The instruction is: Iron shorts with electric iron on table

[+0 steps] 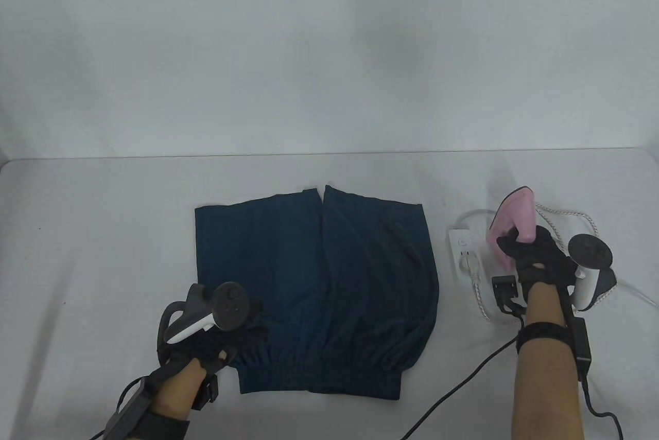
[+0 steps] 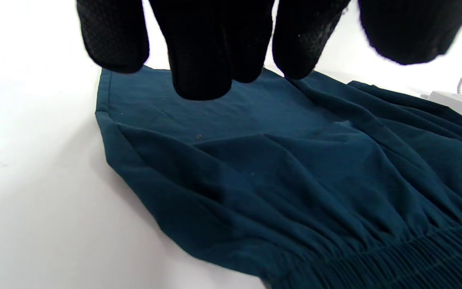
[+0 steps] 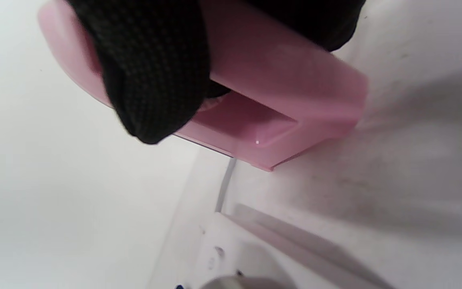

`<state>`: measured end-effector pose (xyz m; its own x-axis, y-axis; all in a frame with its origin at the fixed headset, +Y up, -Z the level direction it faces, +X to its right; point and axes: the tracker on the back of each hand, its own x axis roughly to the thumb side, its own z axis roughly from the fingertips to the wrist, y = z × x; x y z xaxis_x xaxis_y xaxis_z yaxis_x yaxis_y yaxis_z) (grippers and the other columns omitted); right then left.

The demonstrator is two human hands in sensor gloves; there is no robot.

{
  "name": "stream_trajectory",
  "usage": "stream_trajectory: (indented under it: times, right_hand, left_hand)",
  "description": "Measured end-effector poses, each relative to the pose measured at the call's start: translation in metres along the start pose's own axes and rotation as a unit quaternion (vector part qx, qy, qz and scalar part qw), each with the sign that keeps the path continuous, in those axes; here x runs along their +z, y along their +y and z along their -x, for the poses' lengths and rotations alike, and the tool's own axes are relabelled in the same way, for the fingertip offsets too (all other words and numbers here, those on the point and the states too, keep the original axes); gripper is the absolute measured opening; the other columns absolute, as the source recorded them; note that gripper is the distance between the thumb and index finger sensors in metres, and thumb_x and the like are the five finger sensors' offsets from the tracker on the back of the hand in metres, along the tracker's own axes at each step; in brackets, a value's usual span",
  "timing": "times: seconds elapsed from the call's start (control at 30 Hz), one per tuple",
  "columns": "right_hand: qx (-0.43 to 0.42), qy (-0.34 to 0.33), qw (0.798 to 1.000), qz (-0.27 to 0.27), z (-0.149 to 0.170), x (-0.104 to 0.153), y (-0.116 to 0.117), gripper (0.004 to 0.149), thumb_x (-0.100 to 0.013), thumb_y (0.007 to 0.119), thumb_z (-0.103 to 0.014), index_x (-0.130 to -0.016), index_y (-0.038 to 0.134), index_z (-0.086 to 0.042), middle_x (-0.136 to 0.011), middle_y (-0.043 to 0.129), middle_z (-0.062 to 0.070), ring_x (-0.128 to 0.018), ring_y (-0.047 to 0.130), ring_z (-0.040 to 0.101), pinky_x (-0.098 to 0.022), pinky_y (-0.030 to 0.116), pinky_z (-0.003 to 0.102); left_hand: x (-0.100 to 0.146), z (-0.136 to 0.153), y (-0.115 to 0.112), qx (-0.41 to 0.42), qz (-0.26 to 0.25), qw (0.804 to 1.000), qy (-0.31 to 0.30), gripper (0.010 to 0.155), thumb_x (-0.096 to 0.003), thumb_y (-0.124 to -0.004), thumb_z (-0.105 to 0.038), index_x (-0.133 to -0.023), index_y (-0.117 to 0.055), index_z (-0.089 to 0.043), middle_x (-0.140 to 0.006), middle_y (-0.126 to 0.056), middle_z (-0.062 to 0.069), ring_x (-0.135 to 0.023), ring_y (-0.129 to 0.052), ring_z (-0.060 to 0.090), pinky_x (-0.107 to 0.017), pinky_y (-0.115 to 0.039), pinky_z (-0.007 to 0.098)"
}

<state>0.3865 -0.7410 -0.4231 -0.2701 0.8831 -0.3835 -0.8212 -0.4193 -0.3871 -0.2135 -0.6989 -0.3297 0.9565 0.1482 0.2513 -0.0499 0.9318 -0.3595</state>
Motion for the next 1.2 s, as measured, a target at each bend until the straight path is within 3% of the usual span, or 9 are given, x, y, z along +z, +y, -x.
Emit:
stream_trajectory:
  times: [0.2, 0.43, 0.6, 0.8, 0.93, 1.2]
  right_hand:
    - [0.038, 0.042, 0.998, -0.009, 0.001, 0.006, -0.004, 0.046, -0.038, 0.101, -0.036, -0.077, 0.078, -0.040, -0.090, 0.082, -0.013, -0.096, 0.084, 0.022, -0.071, 0.069, 0.049]
    - [0.133, 0.078, 0.988, -0.007, -0.004, 0.015, -0.004, 0.057, -0.039, 0.099, -0.041, -0.089, 0.073, -0.036, -0.098, 0.077, -0.006, -0.094, 0.084, 0.030, -0.071, 0.068, 0.050]
    - [0.199, 0.099, 0.974, -0.035, -0.017, 0.023, -0.005, 0.067, -0.041, 0.095, -0.044, -0.100, 0.064, -0.033, -0.105, 0.070, 0.000, -0.098, 0.078, 0.034, -0.073, 0.063, 0.053]
    - [0.337, 0.066, 0.939, -0.020, -0.050, 0.043, -0.009, 0.082, -0.044, 0.090, -0.052, -0.110, 0.049, -0.028, -0.112, 0.058, 0.003, -0.102, 0.071, 0.037, -0.075, 0.057, 0.057]
    - [0.415, 0.017, 0.910, 0.019, -0.073, 0.062, -0.008, 0.085, -0.044, 0.087, -0.054, -0.112, 0.044, -0.027, -0.114, 0.053, 0.004, -0.104, 0.067, 0.038, -0.075, 0.056, 0.059]
    - [0.496, -0.133, 0.855, 0.080, -0.112, 0.100, 0.012, 0.074, -0.047, 0.083, -0.053, -0.109, 0.051, -0.030, -0.111, 0.059, 0.001, -0.099, 0.075, 0.033, -0.072, 0.064, 0.057]
  left_hand:
    - [-0.001, -0.004, -0.001, -0.023, 0.005, 1.000, 0.001, 0.067, -0.0453, -0.072, -0.061, -0.105, -0.062, -0.033, -0.113, -0.063, 0.002, -0.094, -0.082, 0.030, -0.070, -0.067, 0.060]
    - [0.002, -0.009, 0.002, -0.044, -0.008, 0.999, 0.001, 0.066, -0.0452, -0.072, -0.062, -0.105, -0.064, -0.033, -0.112, -0.066, 0.001, -0.094, -0.083, 0.030, -0.070, -0.067, 0.060]
    - [0.006, -0.013, 0.007, -0.044, -0.031, 0.998, 0.014, 0.067, -0.0454, -0.072, -0.062, -0.105, -0.064, -0.033, -0.113, -0.065, 0.001, -0.095, -0.081, 0.030, -0.070, -0.066, 0.060]
    - [0.013, -0.019, 0.015, -0.046, -0.083, 0.995, 0.024, 0.067, -0.0453, -0.072, -0.063, -0.105, -0.064, -0.034, -0.113, -0.064, 0.001, -0.095, -0.081, 0.031, -0.070, -0.066, 0.060]
    - [0.015, -0.021, 0.016, -0.047, -0.086, 0.995, 0.019, 0.067, -0.0453, -0.072, -0.063, -0.105, -0.064, -0.034, -0.113, -0.065, 0.001, -0.095, -0.081, 0.030, -0.070, -0.066, 0.060]
    - [0.017, -0.023, 0.017, -0.049, -0.098, 0.994, 0.009, 0.067, -0.0452, -0.072, -0.063, -0.105, -0.065, -0.034, -0.113, -0.064, 0.001, -0.095, -0.082, 0.030, -0.070, -0.066, 0.060]
